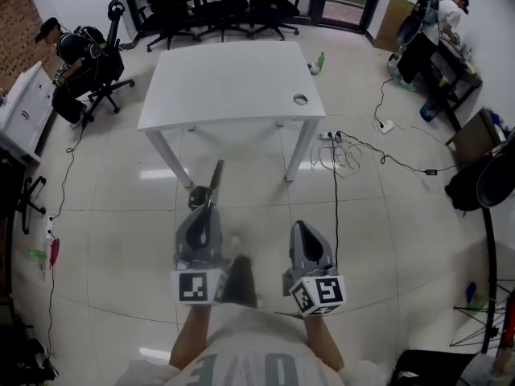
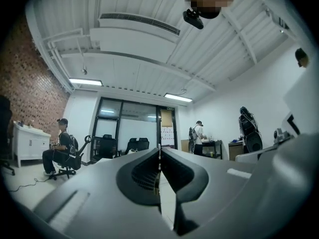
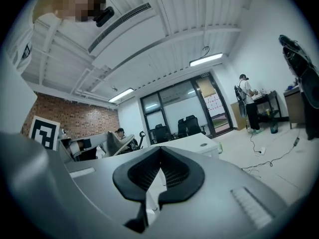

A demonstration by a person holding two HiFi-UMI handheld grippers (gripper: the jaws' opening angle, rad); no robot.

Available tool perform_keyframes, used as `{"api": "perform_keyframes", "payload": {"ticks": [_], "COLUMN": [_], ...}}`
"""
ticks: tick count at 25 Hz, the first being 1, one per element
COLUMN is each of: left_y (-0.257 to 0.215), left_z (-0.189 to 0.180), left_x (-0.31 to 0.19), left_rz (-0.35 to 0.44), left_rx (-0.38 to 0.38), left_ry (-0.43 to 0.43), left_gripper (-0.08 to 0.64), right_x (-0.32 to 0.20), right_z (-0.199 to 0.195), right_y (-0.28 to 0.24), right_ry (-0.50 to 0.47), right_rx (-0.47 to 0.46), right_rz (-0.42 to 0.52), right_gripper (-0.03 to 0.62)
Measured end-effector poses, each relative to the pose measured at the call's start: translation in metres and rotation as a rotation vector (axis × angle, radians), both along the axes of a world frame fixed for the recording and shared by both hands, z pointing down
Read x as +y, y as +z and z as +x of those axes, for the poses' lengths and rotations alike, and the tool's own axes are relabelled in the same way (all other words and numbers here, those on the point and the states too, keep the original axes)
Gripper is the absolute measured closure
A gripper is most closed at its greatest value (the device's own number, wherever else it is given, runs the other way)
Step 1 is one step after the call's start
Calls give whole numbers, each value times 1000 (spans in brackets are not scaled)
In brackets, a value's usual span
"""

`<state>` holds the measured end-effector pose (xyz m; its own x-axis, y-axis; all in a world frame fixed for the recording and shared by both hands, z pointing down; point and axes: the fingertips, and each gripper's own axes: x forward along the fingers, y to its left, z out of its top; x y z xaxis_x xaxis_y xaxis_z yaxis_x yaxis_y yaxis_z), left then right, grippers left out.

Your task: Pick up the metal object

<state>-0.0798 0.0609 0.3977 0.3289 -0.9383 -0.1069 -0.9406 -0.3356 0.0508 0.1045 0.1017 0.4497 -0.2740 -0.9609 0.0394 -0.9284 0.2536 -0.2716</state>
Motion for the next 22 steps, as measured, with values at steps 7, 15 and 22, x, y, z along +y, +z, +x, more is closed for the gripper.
{"api": "perform_keyframes", "payload": {"ticks": [7,15,22], "left_y": [-31,-48,-42], "left_z": [-8,-19,-29], "left_x": [73,117,130], "left_rz": [59,107,92], "left_rx": [-15,7,-2], "left_ry": [0,-1,-15], "left_gripper": [552,552,552], "right_x": [55,95,105], "right_z": [-30,-57,-70], "right_y": [-40,-42,-44], "right_ry": [-68,-122,-148], "right_rx": [1,21,39], "right_rz": [78,83,83], "right_gripper": [581,581,581]}}
